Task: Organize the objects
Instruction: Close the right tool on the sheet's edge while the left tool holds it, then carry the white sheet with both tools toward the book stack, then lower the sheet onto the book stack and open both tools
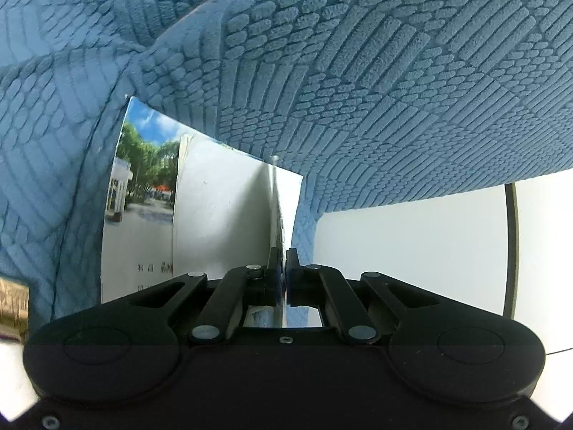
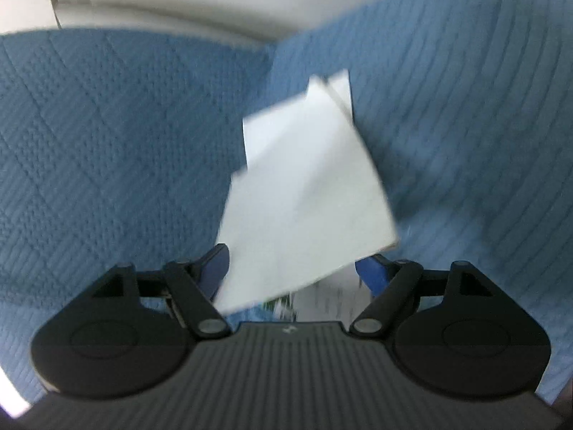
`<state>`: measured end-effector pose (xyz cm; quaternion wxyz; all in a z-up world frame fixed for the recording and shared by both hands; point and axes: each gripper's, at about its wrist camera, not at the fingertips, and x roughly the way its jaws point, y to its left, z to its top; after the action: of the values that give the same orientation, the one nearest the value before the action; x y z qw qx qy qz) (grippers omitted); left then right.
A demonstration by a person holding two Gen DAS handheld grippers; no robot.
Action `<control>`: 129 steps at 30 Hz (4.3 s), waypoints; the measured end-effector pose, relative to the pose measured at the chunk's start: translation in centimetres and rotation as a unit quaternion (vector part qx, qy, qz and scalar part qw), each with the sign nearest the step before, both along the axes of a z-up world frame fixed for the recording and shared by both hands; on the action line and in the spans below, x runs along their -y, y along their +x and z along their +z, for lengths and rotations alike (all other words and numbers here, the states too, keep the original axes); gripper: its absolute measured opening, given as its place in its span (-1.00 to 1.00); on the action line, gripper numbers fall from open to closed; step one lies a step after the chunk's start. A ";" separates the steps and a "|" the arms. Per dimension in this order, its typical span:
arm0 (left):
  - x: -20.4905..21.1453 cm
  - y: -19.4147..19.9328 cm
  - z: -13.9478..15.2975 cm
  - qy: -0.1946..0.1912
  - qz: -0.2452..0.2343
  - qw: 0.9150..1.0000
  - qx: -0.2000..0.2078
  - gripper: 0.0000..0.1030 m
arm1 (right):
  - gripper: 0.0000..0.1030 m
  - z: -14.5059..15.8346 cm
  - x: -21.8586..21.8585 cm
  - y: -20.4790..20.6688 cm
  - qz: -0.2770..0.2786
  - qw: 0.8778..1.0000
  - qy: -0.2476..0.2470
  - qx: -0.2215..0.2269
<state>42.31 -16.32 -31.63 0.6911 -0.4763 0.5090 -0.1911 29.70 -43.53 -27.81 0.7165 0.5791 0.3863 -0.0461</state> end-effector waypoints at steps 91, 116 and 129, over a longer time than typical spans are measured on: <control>-20.9 -28.3 10.6 0.204 0.007 0.979 0.010 -0.86 | -0.79 8.2 -11.7 -13.9 0.482 0.846 -0.209 0.093; -19.5 -28.4 8.2 0.260 -0.028 0.964 -0.050 -0.24 | -0.66 3.8 -12.5 -13.8 0.509 0.820 -0.260 0.038; -17.4 -30.1 16.6 0.285 -0.029 0.957 0.035 -0.06 | 0.26 10.2 -8.8 -13.8 0.469 0.836 -0.274 0.079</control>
<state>12.26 1.05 -15.03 0.8098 -0.2373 0.5313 -0.0751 15.92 -34.77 -17.62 0.8096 0.1107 0.5254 0.2371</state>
